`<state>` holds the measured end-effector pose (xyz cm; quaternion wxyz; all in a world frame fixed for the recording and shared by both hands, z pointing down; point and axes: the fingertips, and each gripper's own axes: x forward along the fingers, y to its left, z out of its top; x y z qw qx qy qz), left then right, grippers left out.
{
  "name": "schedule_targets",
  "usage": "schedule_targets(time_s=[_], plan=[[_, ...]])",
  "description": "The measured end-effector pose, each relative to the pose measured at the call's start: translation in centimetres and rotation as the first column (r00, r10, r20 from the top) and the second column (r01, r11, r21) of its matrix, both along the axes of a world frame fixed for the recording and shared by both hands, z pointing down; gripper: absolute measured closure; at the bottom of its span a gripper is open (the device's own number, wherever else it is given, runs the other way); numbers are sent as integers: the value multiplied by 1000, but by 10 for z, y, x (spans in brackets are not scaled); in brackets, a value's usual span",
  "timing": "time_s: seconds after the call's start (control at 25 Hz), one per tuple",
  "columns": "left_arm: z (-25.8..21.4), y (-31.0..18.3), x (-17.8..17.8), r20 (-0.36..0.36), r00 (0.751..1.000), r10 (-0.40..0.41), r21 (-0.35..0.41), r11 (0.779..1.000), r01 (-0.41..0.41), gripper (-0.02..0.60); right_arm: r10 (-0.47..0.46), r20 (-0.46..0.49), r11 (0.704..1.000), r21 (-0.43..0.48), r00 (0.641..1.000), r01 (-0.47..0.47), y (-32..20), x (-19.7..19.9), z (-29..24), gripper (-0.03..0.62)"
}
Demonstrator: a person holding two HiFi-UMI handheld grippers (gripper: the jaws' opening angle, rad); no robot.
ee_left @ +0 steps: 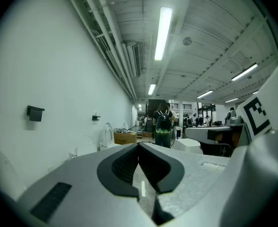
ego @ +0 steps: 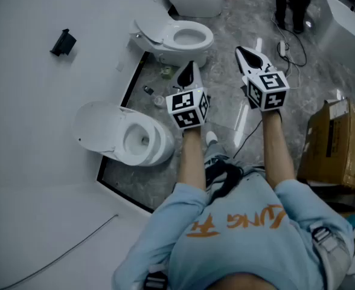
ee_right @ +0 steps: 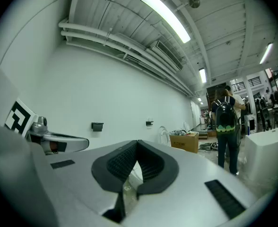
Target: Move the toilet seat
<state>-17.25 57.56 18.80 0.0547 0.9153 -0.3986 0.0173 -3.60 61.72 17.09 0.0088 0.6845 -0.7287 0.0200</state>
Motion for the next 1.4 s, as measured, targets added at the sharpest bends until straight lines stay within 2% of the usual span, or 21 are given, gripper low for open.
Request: schedule_targets(time_s=[0.12, 0.28, 0.4, 0.6, 0.76, 0.88, 1.04, 1.2, 1.32, 1.4], plan=[[-2, -25, 6, -5, 1000, 4, -1, 1000, -4, 579, -14, -26, 1000, 5, 1000, 14, -26, -2, -7, 597], [1, -57, 11, -14, 1000, 10, 2, 1000, -10, 578, 14, 8, 999, 45, 1000, -15, -56, 9, -7, 597], [4, -92, 12, -16, 1000, 4, -8, 1000, -4, 580, 36, 5, 999, 18, 999, -36, -86, 18, -2, 597], [3, -157, 3, -12, 1000, -6, -24, 1000, 5, 580, 78, 55, 997, 4, 995, -79, -144, 30, -5, 595], [-9, -198, 6, -73, 995, 64, -28, 997, -67, 580, 76, 69, 997, -25, 995, -74, -195, 26, -4, 595], [-6, -223, 7, -89, 992, 91, -44, 994, -96, 580, 62, 75, 997, -50, 995, -59, -228, 20, 3, 595], [12, -256, -2, -115, 990, 81, -83, 992, -91, 580, 21, 49, 995, -96, 999, -16, -271, 3, 16, 595], [28, -287, -19, -216, 975, 48, -138, 987, -79, 580, -16, 19, 991, -131, 1000, 18, -300, -13, 25, 595], [30, -303, -20, -224, 973, 59, -135, 987, -91, 580, -7, -4, 988, -151, 1000, 6, -319, -8, 23, 595], [26, -312, -20, -268, 961, 76, -123, 986, -113, 580, 0, -8, 989, -147, 1000, -2, -331, -5, 17, 595]])
